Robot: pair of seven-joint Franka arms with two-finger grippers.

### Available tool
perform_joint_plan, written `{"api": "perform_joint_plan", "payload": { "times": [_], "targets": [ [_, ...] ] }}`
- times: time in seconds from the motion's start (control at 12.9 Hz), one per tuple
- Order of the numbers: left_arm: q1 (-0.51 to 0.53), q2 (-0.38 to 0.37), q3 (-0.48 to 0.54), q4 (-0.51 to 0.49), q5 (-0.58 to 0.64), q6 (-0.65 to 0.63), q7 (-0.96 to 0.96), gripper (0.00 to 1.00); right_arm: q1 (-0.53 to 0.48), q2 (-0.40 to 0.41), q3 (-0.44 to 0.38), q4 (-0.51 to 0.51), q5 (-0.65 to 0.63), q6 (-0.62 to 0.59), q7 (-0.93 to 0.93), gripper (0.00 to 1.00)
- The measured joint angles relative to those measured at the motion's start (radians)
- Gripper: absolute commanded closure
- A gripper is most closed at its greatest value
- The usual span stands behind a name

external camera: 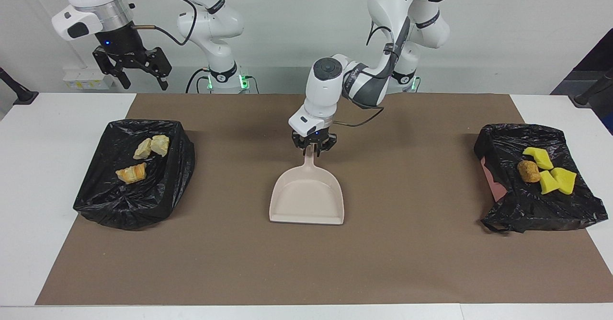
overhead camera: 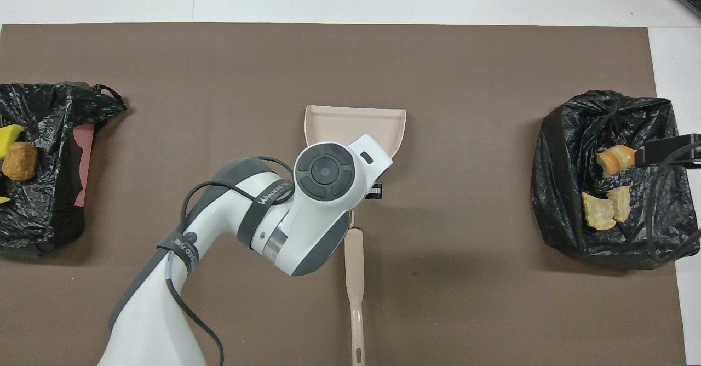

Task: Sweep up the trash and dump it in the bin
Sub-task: 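Bring the empty dustpan back and lay it beside the brush, then release the dustpan and withdraw the left gripper toward the bag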

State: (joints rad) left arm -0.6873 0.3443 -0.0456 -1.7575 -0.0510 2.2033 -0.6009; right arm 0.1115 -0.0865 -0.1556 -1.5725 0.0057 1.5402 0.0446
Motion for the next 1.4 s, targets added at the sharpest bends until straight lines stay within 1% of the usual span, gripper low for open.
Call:
{"api": "perform_joint_plan", "payload": {
  "times": [0.39,0.54,0.93,1.09,1.4],
  "targets": [
    [0.111,-0.048,0.031,0.024,0.000,-0.006,0.013,0.00,0.000,0.000,0.000,0.000,0.000,0.000,0.000,0.00],
    [0.174,-0.056,0.037,0.038,0.001,-0.010,0.061,0.00,0.000,0.000,0.000,0.000,0.000,0.000,0.000,0.00],
    [0.387,-0.060,0.043,0.045,0.000,-0.035,0.431,0.00,0.000,0.000,0.000,0.000,0.000,0.000,0.000,0.00],
    [0.468,-0.074,0.043,0.051,0.000,-0.039,0.530,0.00,0.000,0.000,0.000,0.000,0.000,0.000,0.000,0.00],
    [0.597,-0.120,0.045,0.059,0.000,-0.079,0.717,0.00,0.000,0.000,0.000,0.000,0.000,0.000,0.000,0.00]
  ]
}}
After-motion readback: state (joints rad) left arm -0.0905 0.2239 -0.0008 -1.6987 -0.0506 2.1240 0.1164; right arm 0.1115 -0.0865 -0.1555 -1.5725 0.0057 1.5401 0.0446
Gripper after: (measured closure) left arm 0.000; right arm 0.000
